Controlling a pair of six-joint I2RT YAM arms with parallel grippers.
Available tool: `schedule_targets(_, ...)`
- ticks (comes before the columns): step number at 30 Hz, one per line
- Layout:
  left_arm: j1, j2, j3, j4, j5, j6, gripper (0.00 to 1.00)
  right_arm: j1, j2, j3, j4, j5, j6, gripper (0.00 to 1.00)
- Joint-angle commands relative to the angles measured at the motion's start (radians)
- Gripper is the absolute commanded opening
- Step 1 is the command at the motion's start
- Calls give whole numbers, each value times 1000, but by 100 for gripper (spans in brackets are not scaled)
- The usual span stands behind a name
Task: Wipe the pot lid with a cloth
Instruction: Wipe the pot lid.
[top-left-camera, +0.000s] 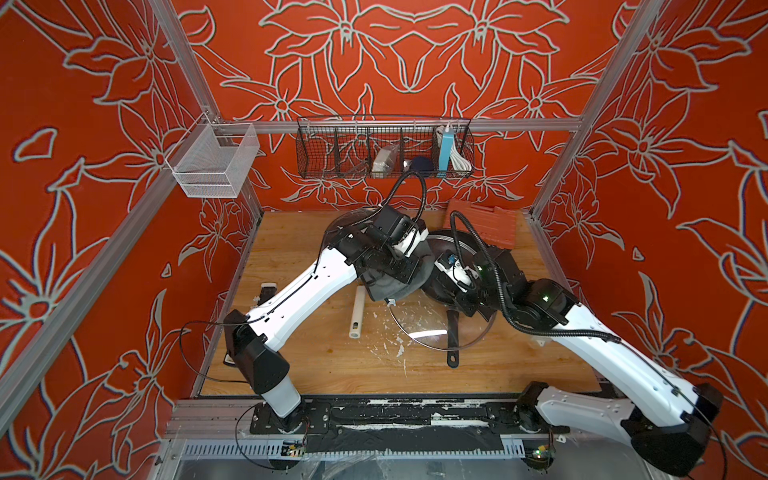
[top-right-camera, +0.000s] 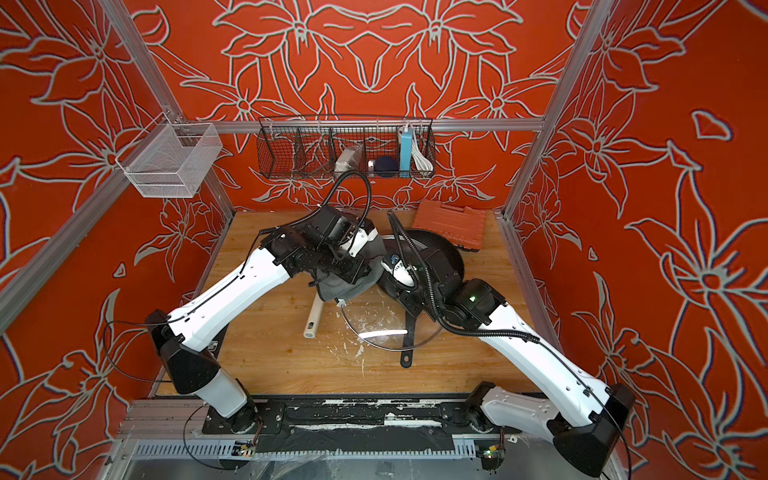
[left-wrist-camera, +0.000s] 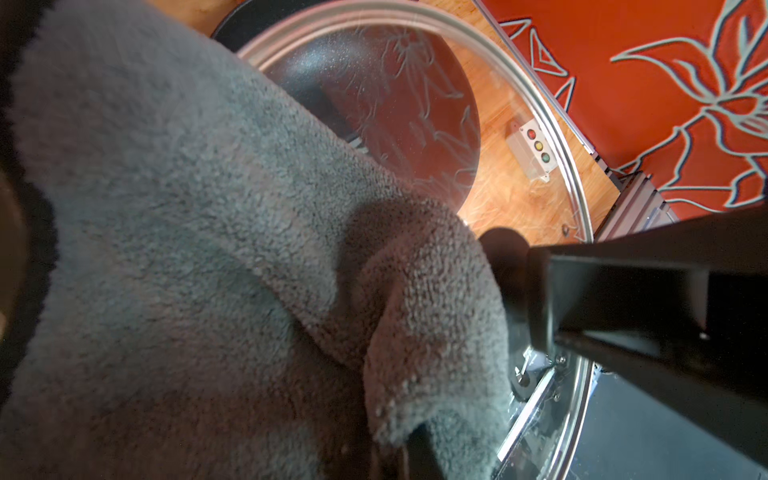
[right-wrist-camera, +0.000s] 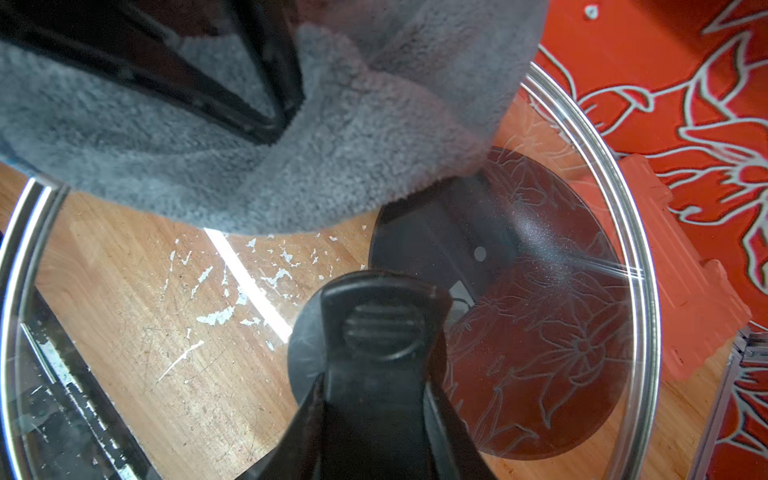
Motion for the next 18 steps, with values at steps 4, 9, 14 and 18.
schedule_targets(4,6,106,72,-61,-25,-16,0,-10,-48,54,246,0,41,0)
schedule_targets(9,7,271,285,-112,-7,-10,0,-7,-52,59,242,-17,43,0)
schedule_targets(14,8,437,509,-168,31,-23,0,-5,-63,59,239,-22,44,0)
schedule_targets(18,8,530,628,-181,83,-48,0,-4,-69,61,236,-24,44,0)
